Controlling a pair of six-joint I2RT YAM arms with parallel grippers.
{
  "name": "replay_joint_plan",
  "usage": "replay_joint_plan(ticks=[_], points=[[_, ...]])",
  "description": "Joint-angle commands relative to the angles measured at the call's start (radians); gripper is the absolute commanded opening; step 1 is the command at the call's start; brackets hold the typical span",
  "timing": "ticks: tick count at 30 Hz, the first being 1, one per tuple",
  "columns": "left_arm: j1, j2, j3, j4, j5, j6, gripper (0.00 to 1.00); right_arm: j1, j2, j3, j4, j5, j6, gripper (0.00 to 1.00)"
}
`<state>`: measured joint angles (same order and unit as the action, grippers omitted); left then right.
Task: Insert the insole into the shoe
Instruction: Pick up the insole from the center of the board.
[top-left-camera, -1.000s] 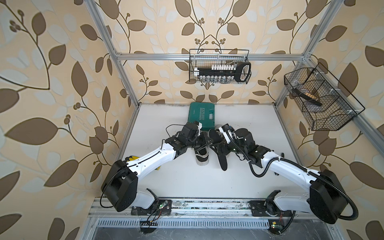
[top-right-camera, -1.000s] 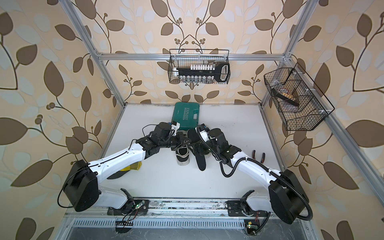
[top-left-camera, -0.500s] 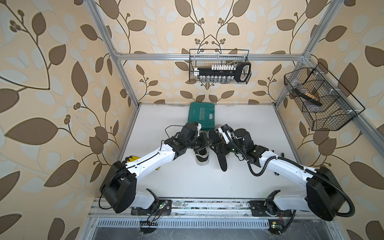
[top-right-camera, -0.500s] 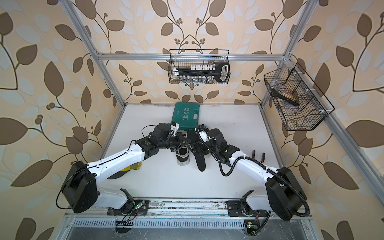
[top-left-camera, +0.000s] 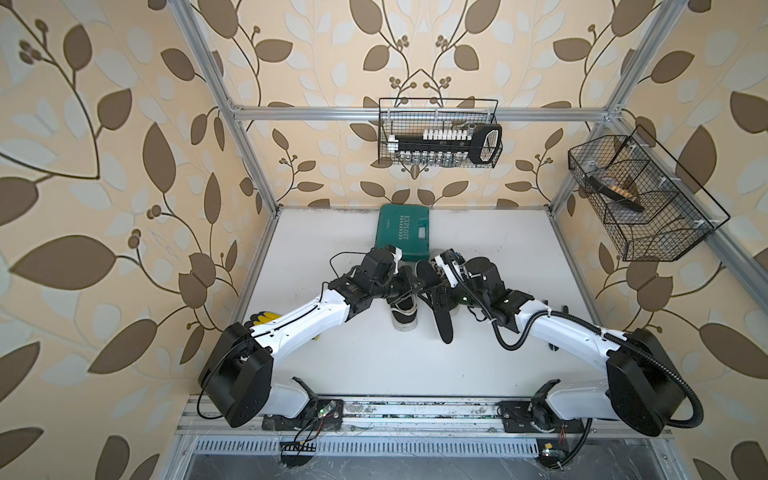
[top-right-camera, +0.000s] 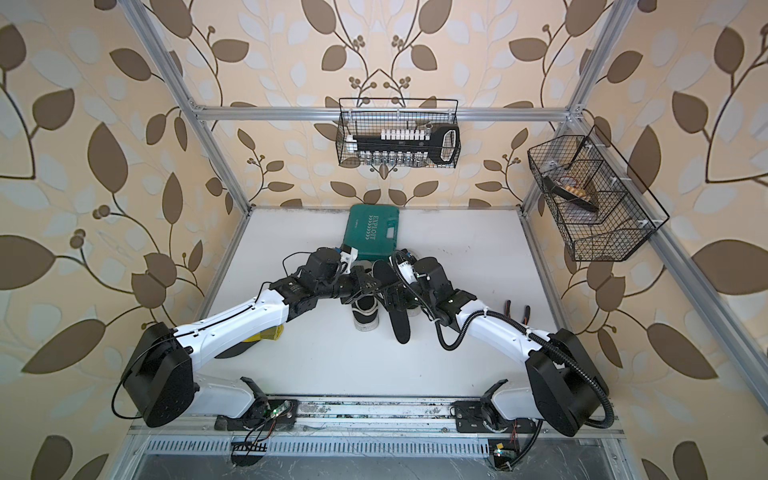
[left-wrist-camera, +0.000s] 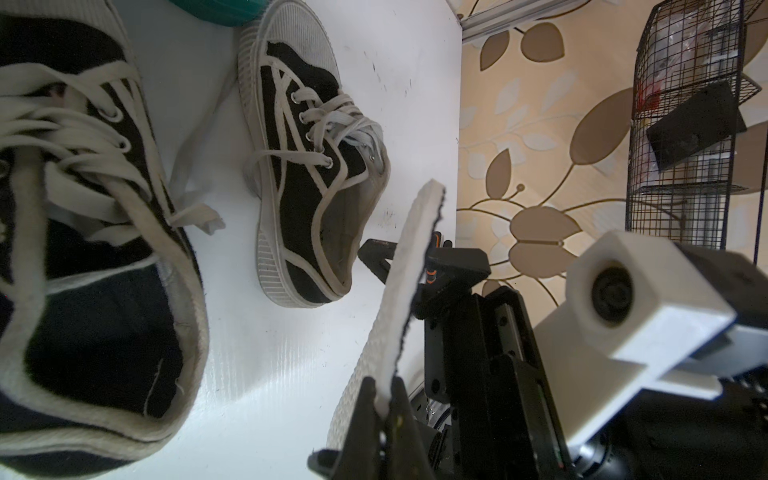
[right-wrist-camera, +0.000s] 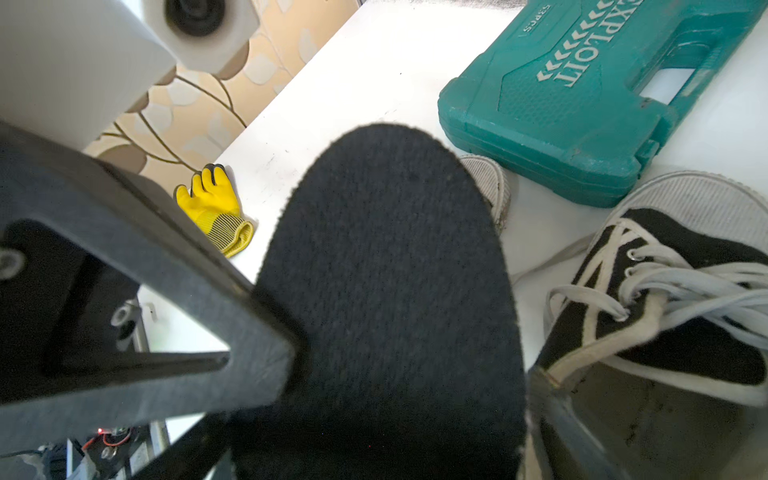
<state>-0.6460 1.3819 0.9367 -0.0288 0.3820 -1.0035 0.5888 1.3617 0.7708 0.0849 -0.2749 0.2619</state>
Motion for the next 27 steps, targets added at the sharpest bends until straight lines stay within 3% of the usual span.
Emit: replay_joint_plan(ticks=[1,11,19,27], points=[[0.012,-0.035,0.0,0.03,0.001,-0.007,0.0,-0.003,0.008,0.014,0.018,-0.033,-0.003,0.88],[0.019,-0.03,-0.003,0.035,0.011,-0.014,0.0,-0.003,0.006,0.081,-0.111,-0.06,-0.042,0.55],[0.029,-0.032,0.018,-0.006,0.009,0.013,0.45,-0.005,0.009,0.14,-0.256,-0.042,-0.056,0.43],[0.049,-0.013,0.131,-0.163,-0.013,0.138,0.56,-0.052,-0.097,0.165,-0.437,0.069,-0.044,0.36]])
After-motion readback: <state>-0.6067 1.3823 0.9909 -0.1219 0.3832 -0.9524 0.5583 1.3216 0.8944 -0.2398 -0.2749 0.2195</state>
